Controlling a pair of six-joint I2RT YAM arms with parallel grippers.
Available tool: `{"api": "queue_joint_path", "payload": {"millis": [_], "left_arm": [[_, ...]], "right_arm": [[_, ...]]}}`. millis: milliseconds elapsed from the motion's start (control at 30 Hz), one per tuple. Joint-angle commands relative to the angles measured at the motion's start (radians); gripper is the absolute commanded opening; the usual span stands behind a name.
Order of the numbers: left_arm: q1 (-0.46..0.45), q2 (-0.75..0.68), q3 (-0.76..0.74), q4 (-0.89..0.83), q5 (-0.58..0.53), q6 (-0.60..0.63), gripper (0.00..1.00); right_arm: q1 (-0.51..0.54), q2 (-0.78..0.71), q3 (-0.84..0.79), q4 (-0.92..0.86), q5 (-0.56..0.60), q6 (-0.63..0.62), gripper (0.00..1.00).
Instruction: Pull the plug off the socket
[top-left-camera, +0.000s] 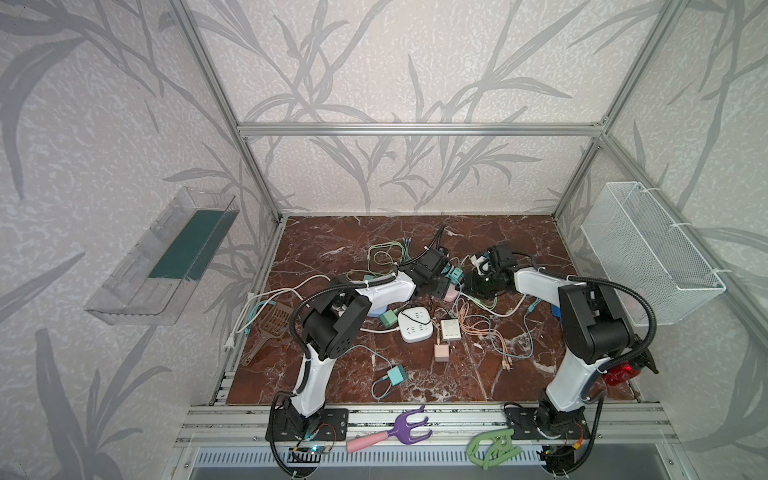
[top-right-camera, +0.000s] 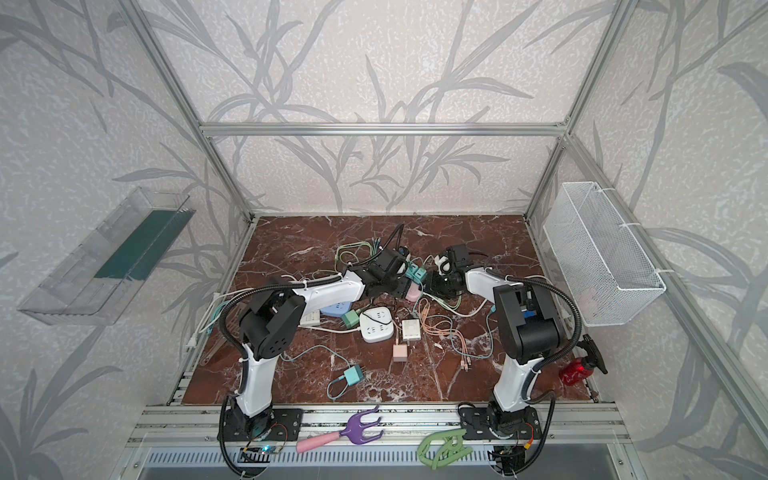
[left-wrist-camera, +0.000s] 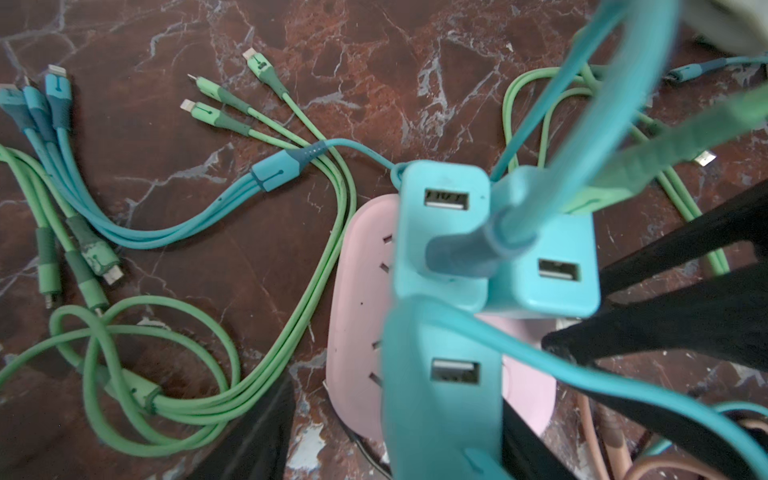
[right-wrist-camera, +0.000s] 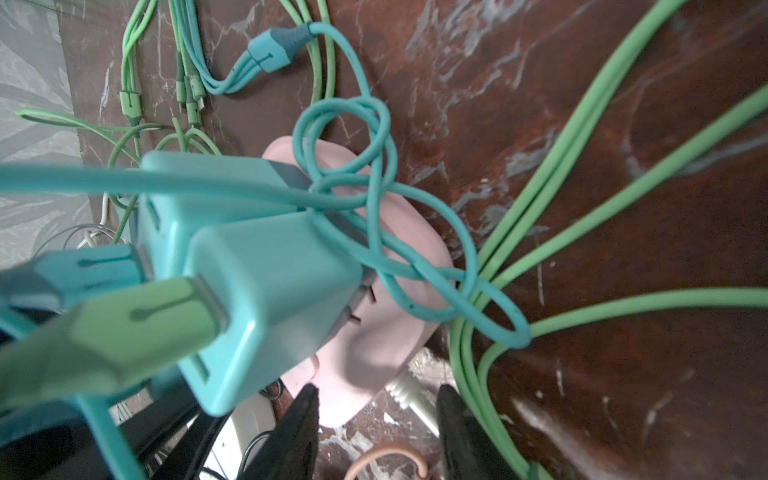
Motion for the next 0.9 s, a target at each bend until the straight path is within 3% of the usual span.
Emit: {"api": "queue_joint_path", "payload": {"millis": [0,600,867], "left_arm": [[-0.006,0.018,0.016,0.025,0.008,0.01,0.64],[-0.012,0.019,0.013,0.064,0.038,0.01,0.29],[-0.016,-0.004,0.003,0.076,0.039,0.011,0.23]], "right_arm": [[0.008,0.022,0.022,-0.003,-0.003,-0.001,0.47],[0.017,0.048,0.039,-0.011,0.008,-0.001,0.47],[0.017,0.054,0.045,-0.042,0.046,-0.007,0.47]]}}
